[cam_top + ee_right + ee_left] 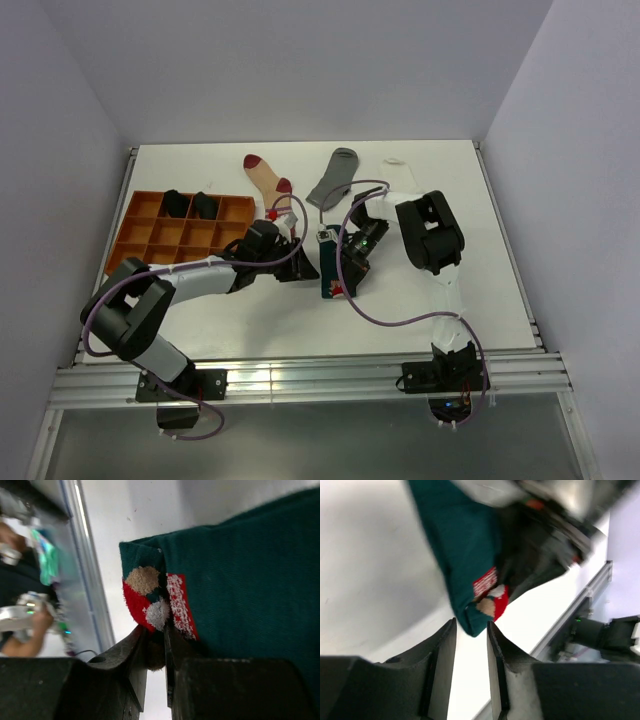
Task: Roll the socks
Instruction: Roll the sock at the center of the board.
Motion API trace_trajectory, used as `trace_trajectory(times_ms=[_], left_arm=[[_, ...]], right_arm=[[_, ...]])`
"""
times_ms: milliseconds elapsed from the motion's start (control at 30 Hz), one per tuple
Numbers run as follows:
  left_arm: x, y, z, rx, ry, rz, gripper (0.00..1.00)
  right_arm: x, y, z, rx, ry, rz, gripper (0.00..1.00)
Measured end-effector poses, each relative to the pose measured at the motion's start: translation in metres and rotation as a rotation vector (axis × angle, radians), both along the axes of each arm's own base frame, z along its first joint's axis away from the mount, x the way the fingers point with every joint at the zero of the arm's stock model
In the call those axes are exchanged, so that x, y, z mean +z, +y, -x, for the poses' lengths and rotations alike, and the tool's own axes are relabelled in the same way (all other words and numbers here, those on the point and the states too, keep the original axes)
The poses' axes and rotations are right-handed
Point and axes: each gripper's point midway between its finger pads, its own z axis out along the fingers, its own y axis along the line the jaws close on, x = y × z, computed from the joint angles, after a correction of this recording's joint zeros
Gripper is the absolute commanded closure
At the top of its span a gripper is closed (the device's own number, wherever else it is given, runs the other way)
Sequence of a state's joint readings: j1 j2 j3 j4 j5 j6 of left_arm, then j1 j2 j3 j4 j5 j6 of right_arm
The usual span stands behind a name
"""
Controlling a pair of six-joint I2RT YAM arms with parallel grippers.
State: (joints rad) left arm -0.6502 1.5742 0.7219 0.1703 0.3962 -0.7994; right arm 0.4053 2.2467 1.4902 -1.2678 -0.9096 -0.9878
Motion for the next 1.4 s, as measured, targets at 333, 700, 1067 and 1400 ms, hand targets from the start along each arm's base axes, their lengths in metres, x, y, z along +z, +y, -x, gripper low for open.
trace_trajectory(times_ms=[333,700,1067,1400], left_arm=[[0.015,-0.04,0.006,-0.184,-0.313,0.0,0.57],[-0.017,-0.071,0.013,-0.347,-0.346,0.008,0.59],[-0.029,-0.076,0.022,-0.388,-0.32,0.014,0.59],[-0.036,-0.076,0.023,-0.381,-0.289,0.01,1.0]], right_arm=[[0.001,-0.009,0.003,-0.09,0.157,0.073,0.79],[-0.001,-0.01,0.002,-0.151,0.269,0.139,0.79],[0.0,-0.012,0.001,-0.191,0.31,0.165,0.79],[0.0,-0.013,0.0,-0.226,0.315,0.182,0.64]])
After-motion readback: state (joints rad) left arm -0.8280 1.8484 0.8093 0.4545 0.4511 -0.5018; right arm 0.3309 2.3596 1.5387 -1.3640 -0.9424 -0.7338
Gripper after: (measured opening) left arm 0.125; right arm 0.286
